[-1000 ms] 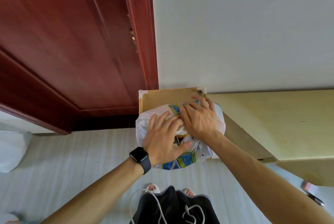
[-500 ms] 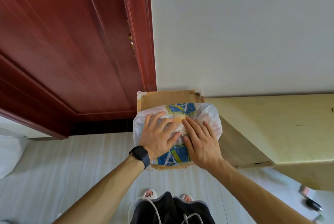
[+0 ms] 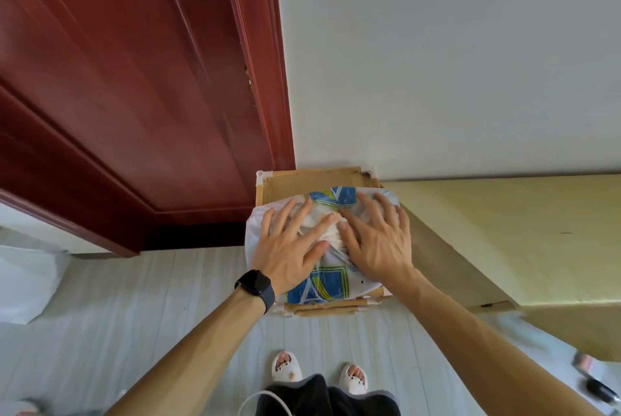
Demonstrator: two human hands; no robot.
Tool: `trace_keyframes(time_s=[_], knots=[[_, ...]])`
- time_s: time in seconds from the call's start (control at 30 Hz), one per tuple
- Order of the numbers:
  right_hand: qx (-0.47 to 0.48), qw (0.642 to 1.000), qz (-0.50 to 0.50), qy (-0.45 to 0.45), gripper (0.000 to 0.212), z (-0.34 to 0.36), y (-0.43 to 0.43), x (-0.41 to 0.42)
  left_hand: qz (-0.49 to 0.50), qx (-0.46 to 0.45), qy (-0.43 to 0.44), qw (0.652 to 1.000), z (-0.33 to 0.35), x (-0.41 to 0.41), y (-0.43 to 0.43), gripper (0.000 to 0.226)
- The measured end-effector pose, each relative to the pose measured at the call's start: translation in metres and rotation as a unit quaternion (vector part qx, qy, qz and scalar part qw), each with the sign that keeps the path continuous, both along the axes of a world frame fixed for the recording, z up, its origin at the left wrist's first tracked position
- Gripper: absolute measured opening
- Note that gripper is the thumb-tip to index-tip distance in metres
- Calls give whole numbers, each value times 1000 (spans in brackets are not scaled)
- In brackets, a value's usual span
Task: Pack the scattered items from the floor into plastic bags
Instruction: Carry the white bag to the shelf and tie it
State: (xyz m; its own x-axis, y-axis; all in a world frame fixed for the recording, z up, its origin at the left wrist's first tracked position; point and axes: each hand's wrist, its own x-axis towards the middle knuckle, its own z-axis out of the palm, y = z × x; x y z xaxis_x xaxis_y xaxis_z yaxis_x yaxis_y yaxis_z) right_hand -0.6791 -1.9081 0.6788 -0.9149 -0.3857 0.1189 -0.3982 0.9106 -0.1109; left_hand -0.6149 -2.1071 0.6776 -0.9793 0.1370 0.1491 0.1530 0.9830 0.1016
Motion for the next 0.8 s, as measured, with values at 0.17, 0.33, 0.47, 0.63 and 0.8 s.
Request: trace_keyframes(time_s=[0.17, 0.33, 0.47, 0.63, 0.8], knots=[[-34, 999, -9, 27, 40, -9, 0, 10, 109, 53, -16, 992, 17, 6, 11, 54], [-72, 997, -4, -2, 48, 2, 7, 1, 159, 41, -79, 983, 12, -7, 23, 49], [-150, 987, -64, -3, 47, -6, 22, -5, 168, 37, -92, 981, 9, -12, 25, 50], [-183, 982, -41, -18, 41, -10, 24, -10, 173, 22, -127, 977, 18, -17, 26, 54], [-177, 980, -6, -86, 49, -4, 30, -9, 159, 22, -150, 976, 29, -12, 25, 51]])
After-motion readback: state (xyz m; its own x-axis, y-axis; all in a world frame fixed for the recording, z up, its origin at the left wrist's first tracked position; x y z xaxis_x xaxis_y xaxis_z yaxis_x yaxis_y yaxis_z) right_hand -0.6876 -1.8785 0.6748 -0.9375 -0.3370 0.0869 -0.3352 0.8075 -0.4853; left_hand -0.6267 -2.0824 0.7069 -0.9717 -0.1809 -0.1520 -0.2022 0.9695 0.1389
